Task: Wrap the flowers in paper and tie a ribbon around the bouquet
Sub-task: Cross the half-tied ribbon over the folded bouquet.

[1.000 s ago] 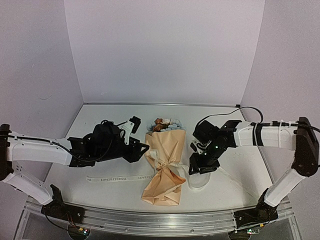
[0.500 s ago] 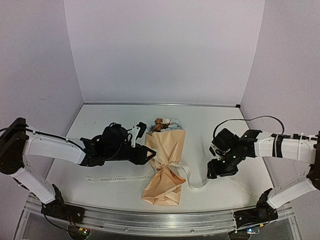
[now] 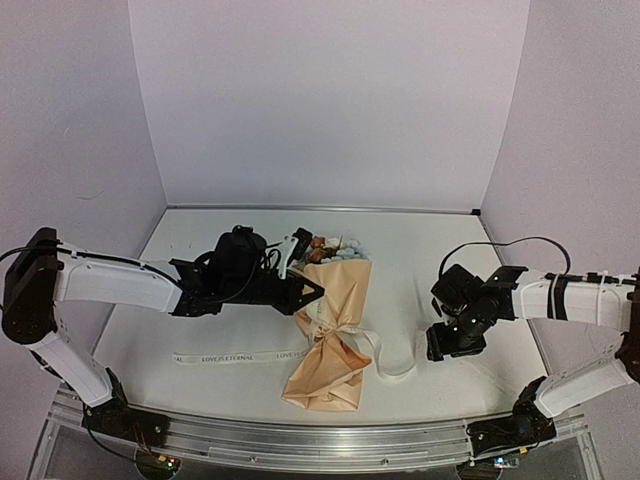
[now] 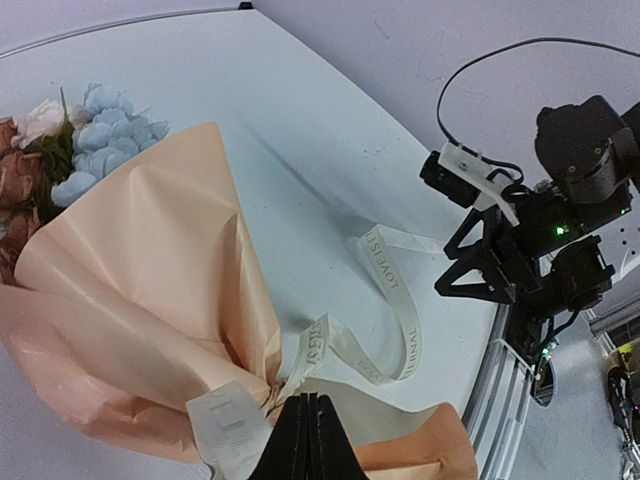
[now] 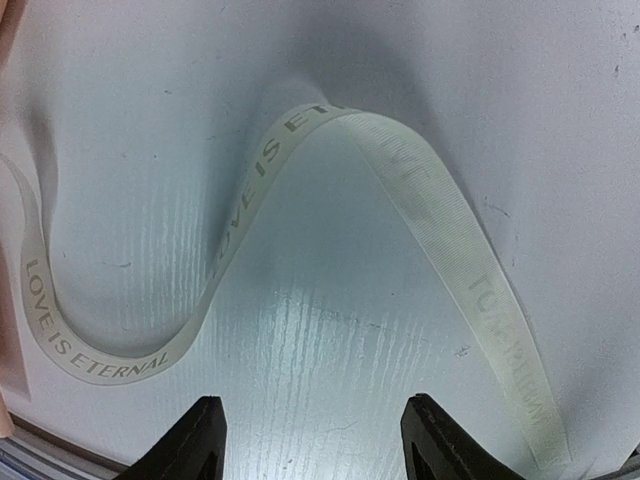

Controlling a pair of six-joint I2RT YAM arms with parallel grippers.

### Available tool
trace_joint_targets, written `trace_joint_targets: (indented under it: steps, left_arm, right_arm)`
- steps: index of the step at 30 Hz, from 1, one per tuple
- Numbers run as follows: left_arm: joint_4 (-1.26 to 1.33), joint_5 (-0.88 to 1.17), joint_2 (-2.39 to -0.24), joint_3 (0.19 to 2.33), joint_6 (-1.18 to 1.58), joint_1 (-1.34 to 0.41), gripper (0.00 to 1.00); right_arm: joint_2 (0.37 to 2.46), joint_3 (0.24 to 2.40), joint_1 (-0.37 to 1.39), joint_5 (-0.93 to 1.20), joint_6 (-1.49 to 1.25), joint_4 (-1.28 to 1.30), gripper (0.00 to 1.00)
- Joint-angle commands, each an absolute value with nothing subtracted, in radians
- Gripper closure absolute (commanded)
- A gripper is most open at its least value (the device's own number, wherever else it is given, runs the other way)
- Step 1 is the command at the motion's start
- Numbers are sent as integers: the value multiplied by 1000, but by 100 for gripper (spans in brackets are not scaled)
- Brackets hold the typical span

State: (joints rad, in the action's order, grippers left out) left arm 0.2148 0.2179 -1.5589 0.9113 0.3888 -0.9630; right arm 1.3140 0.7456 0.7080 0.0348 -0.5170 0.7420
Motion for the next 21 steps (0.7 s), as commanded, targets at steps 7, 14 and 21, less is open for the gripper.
trace_joint_targets:
  steps: [7, 14, 21]
  left_arm:
    - [-55, 91, -1533, 1025, 388, -959, 56]
    - [-120, 179, -1585, 1075, 449, -959, 57]
    - [-166, 213, -1641, 1141, 453, -952, 63]
  right_arm:
    - [1286, 746, 682, 0, -555, 760, 39]
    - [1283, 758, 676, 4, -557, 771, 38]
    - [1280, 761, 673, 9, -557, 780, 38]
